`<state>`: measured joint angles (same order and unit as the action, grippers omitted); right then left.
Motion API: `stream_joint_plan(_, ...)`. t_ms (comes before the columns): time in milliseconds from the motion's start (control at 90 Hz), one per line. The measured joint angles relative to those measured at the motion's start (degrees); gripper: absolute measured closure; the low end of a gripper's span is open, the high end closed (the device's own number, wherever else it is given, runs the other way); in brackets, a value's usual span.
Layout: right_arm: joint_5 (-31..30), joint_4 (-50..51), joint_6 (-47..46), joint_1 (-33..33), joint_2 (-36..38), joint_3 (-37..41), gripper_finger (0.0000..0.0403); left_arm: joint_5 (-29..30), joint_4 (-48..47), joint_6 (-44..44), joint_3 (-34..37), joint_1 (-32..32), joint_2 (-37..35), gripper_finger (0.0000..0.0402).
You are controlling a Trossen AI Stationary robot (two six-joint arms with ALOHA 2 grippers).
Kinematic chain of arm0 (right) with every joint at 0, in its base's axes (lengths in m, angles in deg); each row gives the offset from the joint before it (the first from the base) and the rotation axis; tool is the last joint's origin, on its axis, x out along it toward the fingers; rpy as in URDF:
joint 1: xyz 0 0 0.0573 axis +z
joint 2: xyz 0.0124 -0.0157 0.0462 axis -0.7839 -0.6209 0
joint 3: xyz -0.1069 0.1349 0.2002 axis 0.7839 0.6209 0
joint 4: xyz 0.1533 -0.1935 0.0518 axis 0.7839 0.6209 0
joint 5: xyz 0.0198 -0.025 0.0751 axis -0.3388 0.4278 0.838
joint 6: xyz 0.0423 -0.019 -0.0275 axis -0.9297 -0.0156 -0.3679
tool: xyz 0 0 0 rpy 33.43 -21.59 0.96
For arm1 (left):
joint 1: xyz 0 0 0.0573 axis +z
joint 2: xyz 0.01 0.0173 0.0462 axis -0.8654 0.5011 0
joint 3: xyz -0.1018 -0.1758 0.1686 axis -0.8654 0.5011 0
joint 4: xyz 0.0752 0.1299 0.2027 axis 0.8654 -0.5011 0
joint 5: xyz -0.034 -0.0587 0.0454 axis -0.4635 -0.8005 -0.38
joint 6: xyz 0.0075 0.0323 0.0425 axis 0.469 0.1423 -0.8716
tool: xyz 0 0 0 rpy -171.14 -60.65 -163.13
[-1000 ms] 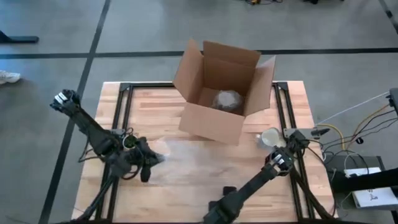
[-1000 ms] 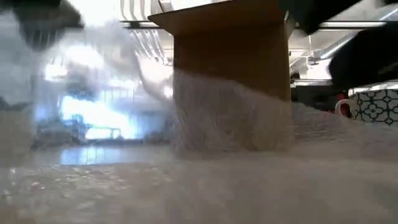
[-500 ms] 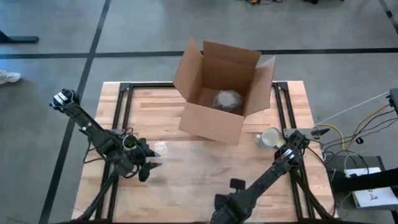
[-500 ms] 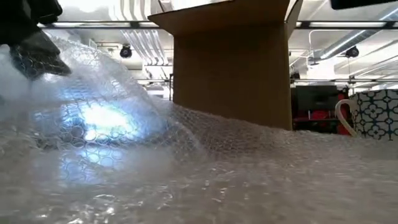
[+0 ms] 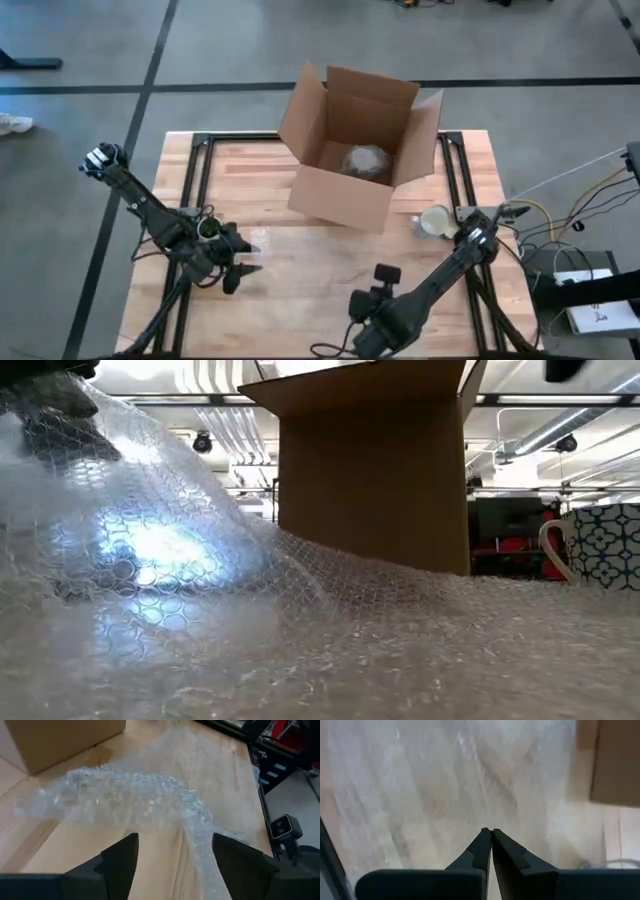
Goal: Wrap mug
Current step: Wrap the blue patterned mug with the bubble wrap
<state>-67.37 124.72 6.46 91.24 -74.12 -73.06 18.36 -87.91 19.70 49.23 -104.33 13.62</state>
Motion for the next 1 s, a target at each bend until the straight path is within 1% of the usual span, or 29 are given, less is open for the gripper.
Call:
stream_joint_plan(111, -2.7, 0.0, 1.6, -0.1, 1.5, 0.9, 0.0403, 0.0, 0.1, 0.0, 0.0, 0.0, 0.0, 0.0156)
stream_joint_plan(189, -3.5, 0.0, 1.8, -0.3, 2.3, 2.0, 0.0403, 0.0, 0.1, 0.0, 0.0, 0.0, 0.0, 0.0154)
stream_joint_plan(289, -4.5, 0.1, -0.7, -0.6, 2.8, 4.2, 0.0403, 0.0, 0.1, 0.0, 0.0, 0.0, 0.0, 0.0155)
stream_joint_plan(378, -4.8, 0.1, -3.2, -1.0, 5.3, 7.9, 0.0403, 0.0, 0.2, 0.0, 0.0, 0.0, 0.0, 0.0159)
stream_joint_plan(500, -4.2, 0.2, -8.0, -1.1, 12.3, 17.2, 0.0403, 0.0, 0.3, 0.0, 0.0, 0.0, 0.0, 0.0166)
stream_joint_plan(744, 3.2, 0.4, -21.7, -1.1, 28.9, 38.6, 0.0403, 0.0, 0.3, 0.0, 0.0, 0.0, 0.0, 0.0178)
stream_joint_plan(878, 5.2, 0.4, -29.9, -2.4, 36.5, 47.0, 0.0403, 0.0, 0.3, 0.0, 0.0, 0.0, 0.0, 0.0177)
stream_joint_plan(1000, 5.2, 0.3, -32.0, -3.6, 41.3, 53.2, 0.0403, 0.0, 0.3, 0.0, 0.0, 0.0, 0.0, 0.0168)
